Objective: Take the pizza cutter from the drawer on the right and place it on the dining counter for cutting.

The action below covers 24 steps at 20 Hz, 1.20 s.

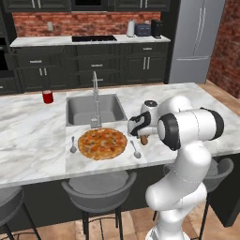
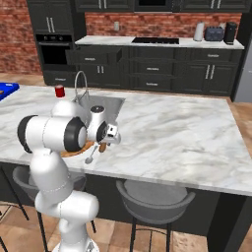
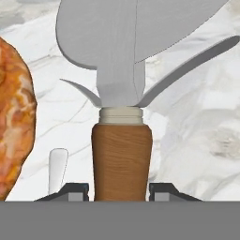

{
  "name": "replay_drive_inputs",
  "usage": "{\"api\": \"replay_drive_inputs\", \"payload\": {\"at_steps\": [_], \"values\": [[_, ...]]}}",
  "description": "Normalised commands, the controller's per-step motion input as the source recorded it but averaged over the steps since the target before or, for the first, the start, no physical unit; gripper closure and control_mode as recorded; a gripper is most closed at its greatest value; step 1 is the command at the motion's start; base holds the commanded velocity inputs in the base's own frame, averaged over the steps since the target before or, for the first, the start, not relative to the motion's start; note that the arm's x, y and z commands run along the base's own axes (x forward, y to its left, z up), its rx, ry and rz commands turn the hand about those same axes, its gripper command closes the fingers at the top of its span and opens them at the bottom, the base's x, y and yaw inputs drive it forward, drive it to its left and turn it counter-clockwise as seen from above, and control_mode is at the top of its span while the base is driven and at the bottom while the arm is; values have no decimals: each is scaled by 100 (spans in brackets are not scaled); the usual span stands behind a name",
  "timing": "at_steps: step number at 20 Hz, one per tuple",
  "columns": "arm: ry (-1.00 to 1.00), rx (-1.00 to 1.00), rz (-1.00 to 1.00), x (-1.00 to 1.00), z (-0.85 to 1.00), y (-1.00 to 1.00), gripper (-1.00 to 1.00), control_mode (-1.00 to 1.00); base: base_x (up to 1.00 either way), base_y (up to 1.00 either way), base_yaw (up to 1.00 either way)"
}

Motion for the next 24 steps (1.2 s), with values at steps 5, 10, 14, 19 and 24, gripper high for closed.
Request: {"api": "replay_drive_inputs", "payload": {"at_steps": [5,10,14,19,24], "values": [[0,0,1,6,-23,4,100,-100,0,0,0],[0,0,1,5,-18,5,100,-100,0,0,0],[0,0,2,6,-13,2,100,-100,0,0,0],[0,0,1,15,-10,0,100,-100,0,0,0],[0,0,1,18,-11,0,100,-100,0,0,0]]}}
